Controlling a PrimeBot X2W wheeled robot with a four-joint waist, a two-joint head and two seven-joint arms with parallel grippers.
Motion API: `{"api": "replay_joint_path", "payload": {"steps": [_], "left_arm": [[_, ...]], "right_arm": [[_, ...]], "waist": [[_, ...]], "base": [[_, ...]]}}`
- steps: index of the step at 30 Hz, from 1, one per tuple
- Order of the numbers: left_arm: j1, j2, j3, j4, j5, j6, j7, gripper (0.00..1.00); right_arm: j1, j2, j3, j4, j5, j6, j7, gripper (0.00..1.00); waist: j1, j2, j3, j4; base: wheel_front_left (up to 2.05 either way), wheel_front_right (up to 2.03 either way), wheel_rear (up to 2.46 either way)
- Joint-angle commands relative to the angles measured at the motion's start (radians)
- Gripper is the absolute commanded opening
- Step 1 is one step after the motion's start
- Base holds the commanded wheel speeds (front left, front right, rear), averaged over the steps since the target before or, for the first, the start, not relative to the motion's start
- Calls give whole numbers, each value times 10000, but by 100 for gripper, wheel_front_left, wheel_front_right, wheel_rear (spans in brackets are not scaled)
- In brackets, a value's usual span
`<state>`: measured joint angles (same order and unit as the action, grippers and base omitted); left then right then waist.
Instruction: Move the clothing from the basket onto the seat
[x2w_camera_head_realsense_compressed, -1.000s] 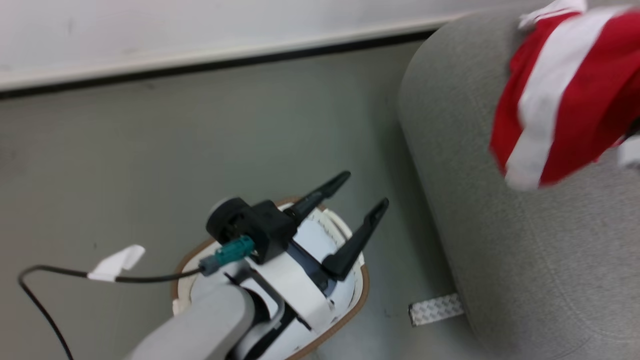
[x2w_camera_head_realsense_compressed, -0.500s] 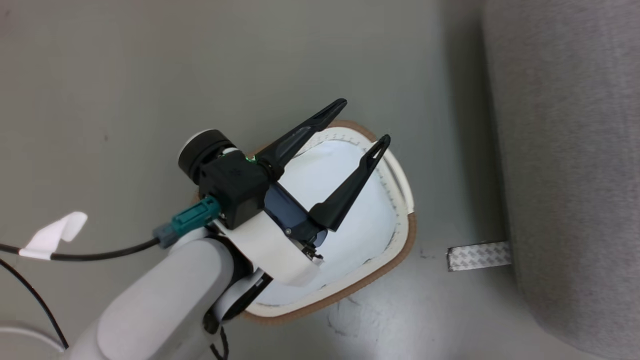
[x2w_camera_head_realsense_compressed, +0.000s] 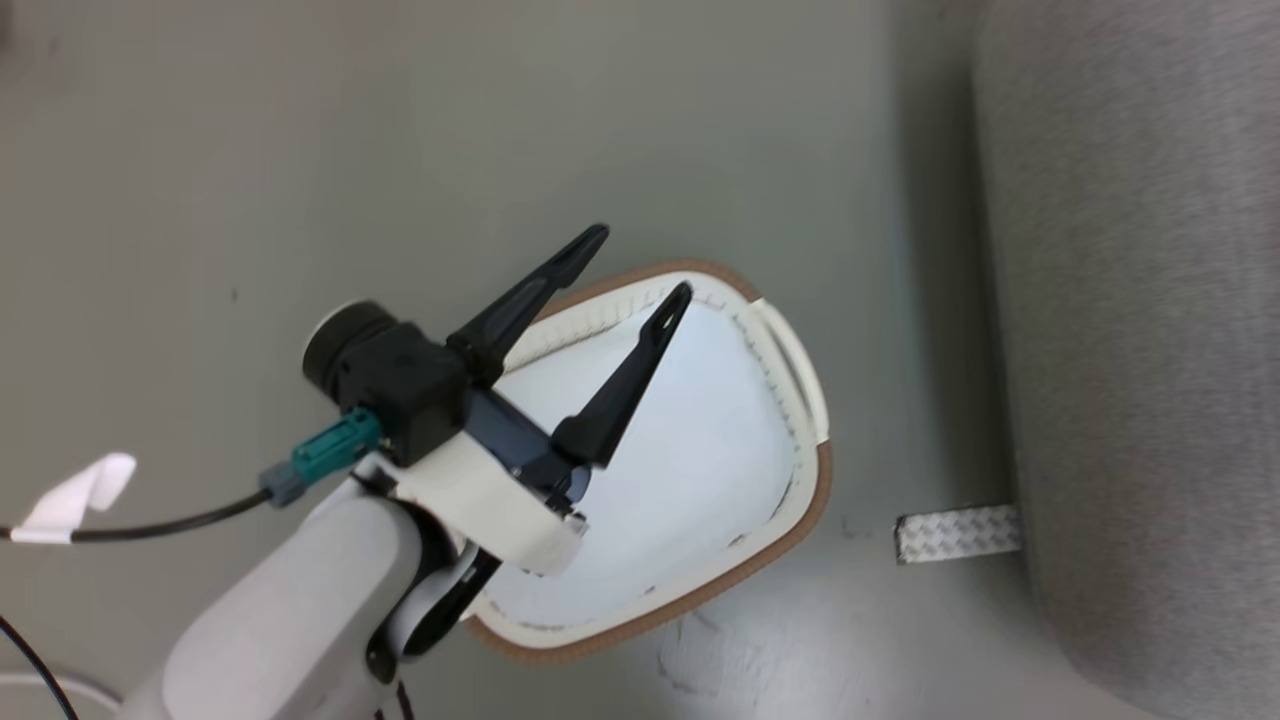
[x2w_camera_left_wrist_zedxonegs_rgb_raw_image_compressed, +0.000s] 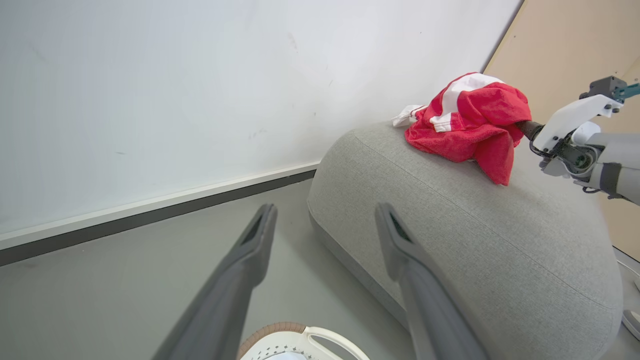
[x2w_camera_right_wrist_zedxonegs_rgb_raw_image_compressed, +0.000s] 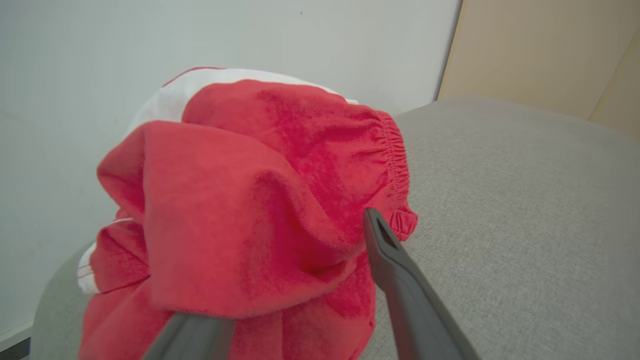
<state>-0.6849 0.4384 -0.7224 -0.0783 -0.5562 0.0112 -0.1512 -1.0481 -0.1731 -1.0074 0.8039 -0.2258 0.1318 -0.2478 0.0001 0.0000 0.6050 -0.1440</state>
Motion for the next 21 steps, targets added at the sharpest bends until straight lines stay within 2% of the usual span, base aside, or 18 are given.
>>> {"api": "replay_joint_path", "payload": {"steps": [1, 6, 16, 21], "left_arm": [[169, 101, 24, 20, -13, 68, -54, 100], [845, 72, 180, 326, -310, 386, -307, 100], [2694, -213, 883, 1420, -1147, 1159, -975, 100], [3621, -285, 1263, 1705, -1143, 1513, -1098, 100]], "right_arm": [[263, -75, 161, -6, 24, -24, -106, 100], [1461, 105, 1316, -283, 434, -23, -182, 100], [4945, 693, 4827, -2965, 2044, -23, -170, 100], [6465, 830, 6399, -4185, 2715, -23, -161, 100]], "waist": [[-1, 0, -470, -312], [-1, 0, -1492, -585], [-1, 0, -3679, -464], [-1, 0, -4458, -230]], "base": [[0, 0, 0], [0, 0, 0], [0, 0, 0], [0, 0, 0]]}}
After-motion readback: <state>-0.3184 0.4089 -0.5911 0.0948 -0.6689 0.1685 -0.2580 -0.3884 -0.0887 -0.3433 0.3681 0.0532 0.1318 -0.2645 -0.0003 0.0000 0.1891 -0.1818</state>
